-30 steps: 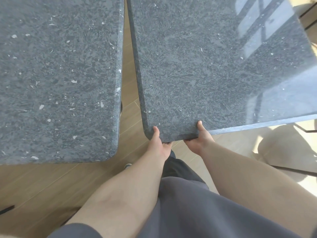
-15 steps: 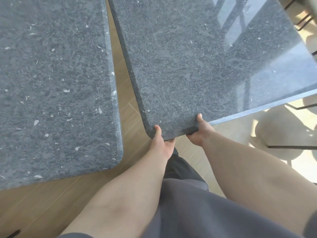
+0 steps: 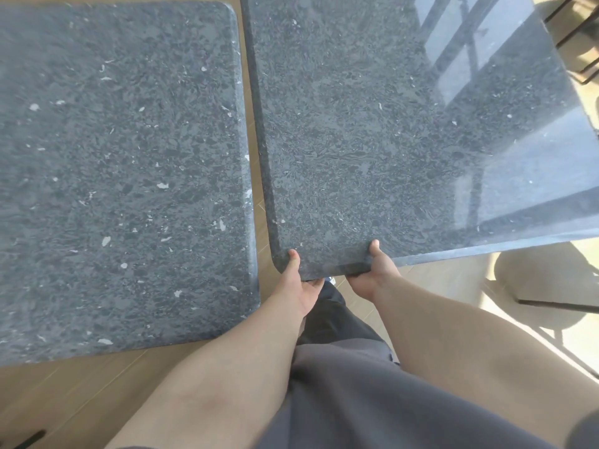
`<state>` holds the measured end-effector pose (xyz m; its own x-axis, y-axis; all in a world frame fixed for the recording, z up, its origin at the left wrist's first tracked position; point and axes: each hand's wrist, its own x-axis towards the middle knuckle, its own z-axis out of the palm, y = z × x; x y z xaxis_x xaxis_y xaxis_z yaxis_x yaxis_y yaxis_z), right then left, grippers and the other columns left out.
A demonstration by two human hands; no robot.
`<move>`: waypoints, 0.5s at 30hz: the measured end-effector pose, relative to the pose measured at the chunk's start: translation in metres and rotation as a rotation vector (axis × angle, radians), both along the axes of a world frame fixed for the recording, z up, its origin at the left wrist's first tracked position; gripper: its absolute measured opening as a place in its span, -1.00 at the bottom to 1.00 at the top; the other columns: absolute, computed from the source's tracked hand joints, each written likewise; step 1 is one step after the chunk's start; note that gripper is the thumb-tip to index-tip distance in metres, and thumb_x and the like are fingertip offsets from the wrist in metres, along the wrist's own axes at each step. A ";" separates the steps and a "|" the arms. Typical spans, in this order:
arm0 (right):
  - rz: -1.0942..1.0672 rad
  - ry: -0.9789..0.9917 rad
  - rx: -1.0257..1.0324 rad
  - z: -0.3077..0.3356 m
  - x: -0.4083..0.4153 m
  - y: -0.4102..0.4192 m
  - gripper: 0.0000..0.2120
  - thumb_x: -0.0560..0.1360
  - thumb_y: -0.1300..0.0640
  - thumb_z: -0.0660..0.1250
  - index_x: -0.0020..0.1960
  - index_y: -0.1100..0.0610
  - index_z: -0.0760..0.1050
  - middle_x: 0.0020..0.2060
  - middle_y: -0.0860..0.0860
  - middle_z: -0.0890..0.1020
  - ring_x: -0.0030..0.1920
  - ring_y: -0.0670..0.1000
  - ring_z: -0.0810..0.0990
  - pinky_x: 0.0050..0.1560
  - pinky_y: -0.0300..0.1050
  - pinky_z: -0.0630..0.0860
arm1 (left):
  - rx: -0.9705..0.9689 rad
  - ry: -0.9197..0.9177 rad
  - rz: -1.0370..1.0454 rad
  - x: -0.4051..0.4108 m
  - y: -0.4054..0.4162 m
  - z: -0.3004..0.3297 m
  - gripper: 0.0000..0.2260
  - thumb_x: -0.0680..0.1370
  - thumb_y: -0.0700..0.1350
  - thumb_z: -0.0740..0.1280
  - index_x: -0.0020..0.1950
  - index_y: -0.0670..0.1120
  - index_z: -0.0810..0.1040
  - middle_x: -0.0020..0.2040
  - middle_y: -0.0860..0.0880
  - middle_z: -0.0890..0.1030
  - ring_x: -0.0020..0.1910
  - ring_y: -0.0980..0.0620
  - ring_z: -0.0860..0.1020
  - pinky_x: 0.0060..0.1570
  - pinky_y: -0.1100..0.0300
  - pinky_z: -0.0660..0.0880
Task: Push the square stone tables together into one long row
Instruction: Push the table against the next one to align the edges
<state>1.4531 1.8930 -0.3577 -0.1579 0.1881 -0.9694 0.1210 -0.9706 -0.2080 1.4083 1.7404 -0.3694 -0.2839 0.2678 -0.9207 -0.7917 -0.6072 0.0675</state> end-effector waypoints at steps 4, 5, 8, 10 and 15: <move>-0.025 0.009 -0.055 0.001 -0.008 -0.009 -0.53 0.51 -0.15 0.45 0.13 0.24 0.52 0.02 0.21 0.68 0.06 0.25 0.67 0.32 0.20 0.53 | -0.009 -0.014 -0.035 -0.012 -0.010 -0.002 -0.64 0.59 0.05 0.42 0.27 -0.13 0.51 0.19 -0.20 0.66 0.20 -0.21 0.62 0.31 -0.17 0.51; -0.031 0.019 -0.075 0.000 -0.010 -0.011 -0.52 0.51 -0.15 0.45 0.13 0.25 0.51 0.04 0.21 0.67 0.10 0.26 0.66 0.33 0.22 0.52 | -0.015 -0.019 -0.042 -0.014 -0.013 -0.003 -0.63 0.58 0.06 0.42 0.29 -0.13 0.51 0.20 -0.21 0.66 0.20 -0.21 0.62 0.29 -0.17 0.53; -0.048 0.030 -0.086 0.000 -0.016 -0.018 -0.49 0.52 -0.16 0.44 0.25 0.21 0.49 0.17 0.21 0.64 0.22 0.26 0.63 0.34 0.24 0.51 | -0.032 -0.045 -0.059 -0.022 -0.019 -0.004 -0.55 0.57 0.09 0.42 0.36 -0.14 0.50 0.24 -0.22 0.64 0.20 -0.22 0.62 0.18 -0.14 0.57; -0.062 0.017 -0.090 -0.002 -0.019 -0.022 -0.48 0.52 -0.16 0.44 0.29 0.17 0.48 0.20 0.19 0.63 0.23 0.25 0.62 0.34 0.24 0.51 | -0.039 -0.059 -0.061 -0.026 -0.021 -0.005 -0.51 0.58 0.11 0.41 0.40 -0.14 0.48 0.27 -0.23 0.62 0.22 -0.22 0.61 0.19 -0.14 0.56; -0.064 -0.003 -0.116 -0.012 -0.019 -0.020 -0.48 0.46 -0.19 0.49 0.19 0.18 0.50 0.03 0.17 0.65 0.05 0.23 0.66 0.36 0.22 0.50 | -0.047 -0.074 -0.040 -0.026 -0.020 -0.006 -0.49 0.57 0.11 0.41 0.41 -0.16 0.47 0.30 -0.24 0.60 0.29 -0.23 0.58 0.36 -0.16 0.48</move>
<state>1.4336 1.8727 -0.3694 -0.1460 0.0846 -0.9857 0.0580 -0.9939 -0.0939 1.3820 1.7203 -0.3757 -0.2042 0.2334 -0.9507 -0.8192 -0.5724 0.0355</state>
